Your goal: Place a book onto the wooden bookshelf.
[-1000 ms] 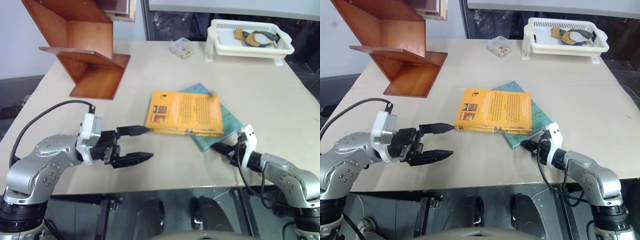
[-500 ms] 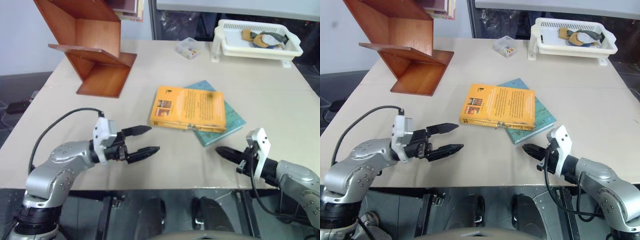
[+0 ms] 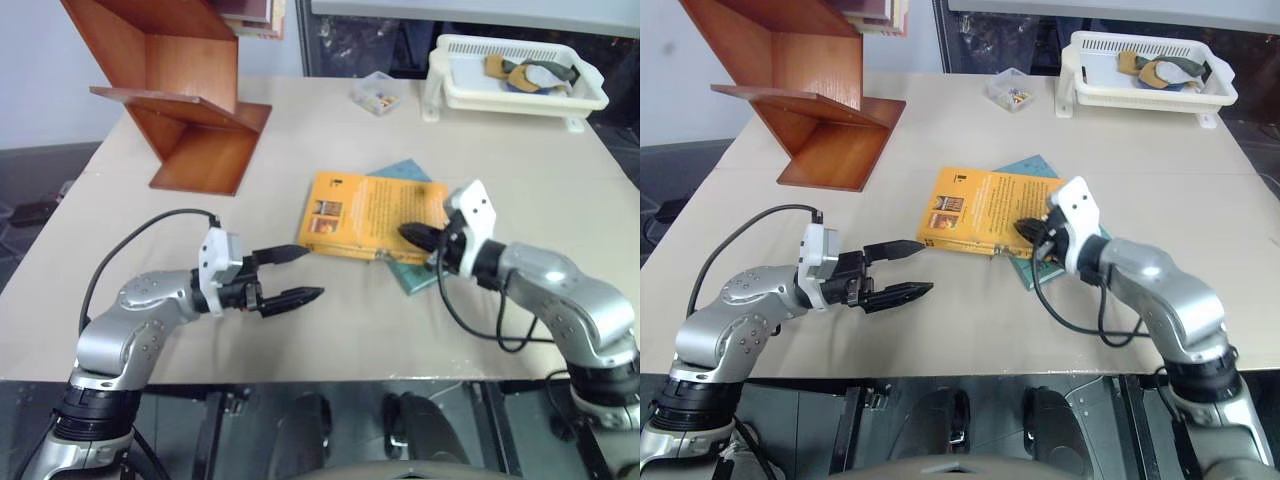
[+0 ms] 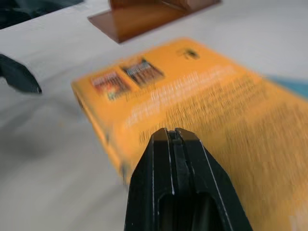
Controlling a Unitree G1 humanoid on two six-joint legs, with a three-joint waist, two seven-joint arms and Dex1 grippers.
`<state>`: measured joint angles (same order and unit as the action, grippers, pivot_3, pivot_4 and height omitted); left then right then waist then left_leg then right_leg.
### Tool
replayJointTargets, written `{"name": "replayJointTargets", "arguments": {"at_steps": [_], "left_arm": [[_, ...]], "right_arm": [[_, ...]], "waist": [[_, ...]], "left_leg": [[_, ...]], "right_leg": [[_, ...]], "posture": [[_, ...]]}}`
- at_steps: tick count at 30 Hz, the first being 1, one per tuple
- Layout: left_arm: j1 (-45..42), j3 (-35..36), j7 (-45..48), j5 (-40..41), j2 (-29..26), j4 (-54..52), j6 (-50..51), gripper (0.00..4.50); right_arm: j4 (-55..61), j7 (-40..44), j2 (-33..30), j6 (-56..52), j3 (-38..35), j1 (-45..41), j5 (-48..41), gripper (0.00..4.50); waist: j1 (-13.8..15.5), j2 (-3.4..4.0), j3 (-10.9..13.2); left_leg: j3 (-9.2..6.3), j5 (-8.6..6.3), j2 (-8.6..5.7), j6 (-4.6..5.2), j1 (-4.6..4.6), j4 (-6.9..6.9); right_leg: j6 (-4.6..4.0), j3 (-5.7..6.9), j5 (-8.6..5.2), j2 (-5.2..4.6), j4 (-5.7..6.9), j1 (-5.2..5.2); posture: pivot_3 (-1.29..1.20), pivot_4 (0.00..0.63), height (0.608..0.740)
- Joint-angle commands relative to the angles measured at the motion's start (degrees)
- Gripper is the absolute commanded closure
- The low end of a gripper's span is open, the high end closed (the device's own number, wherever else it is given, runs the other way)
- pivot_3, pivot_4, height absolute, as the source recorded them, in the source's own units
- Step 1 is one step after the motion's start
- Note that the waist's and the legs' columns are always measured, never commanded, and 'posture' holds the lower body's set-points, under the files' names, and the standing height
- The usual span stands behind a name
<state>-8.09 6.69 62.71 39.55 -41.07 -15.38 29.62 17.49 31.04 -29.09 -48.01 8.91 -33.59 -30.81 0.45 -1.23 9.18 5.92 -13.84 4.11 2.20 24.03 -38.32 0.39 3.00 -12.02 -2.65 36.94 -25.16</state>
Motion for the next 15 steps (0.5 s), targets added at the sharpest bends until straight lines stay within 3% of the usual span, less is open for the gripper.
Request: {"name": "replayJointTargets", "arguments": {"at_steps": [1,7,15], "left_arm": [[1.9,1.9,-0.3,0.7,-0.3,-3.5,-1.0,0.00],[6.9,1.8,-3.7,-0.9,1.2,-7.2,-2.0,0.00],[2.2,-1.0,-7.3,-4.5,4.7,-4.0,-3.6,0.00]], "right_arm": [[-7.9,6.4,-0.4,3.4,4.0,-6.9,3.9,4.44],[-24.9,14.2,1.0,11.8,7.5,-16.1,10.9,4.44],[-11.1,16.3,-1.0,7.5,2.5,-10.2,6.8,4.44]], "waist": [[0.0,0.00,0.0],[0.1,0.01,0.0],[0.3,0.01,0.0]], "left_leg": [[0.00,0.00,0.00,0.00,-0.01,0.00],[0.05,0.00,0.01,0.00,0.01,0.01],[0.05,0.01,0.03,-0.01,0.17,-0.01]], "right_leg": [[0.00,0.00,0.00,0.00,0.00,0.00],[0.01,-0.03,0.04,-0.01,0.02,-0.03],[0.16,0.11,0.14,-0.02,0.04,-0.08]], "posture": [[0.00,0.150,0.740],[0.00,0.150,0.740],[0.00,0.150,0.740]]}}
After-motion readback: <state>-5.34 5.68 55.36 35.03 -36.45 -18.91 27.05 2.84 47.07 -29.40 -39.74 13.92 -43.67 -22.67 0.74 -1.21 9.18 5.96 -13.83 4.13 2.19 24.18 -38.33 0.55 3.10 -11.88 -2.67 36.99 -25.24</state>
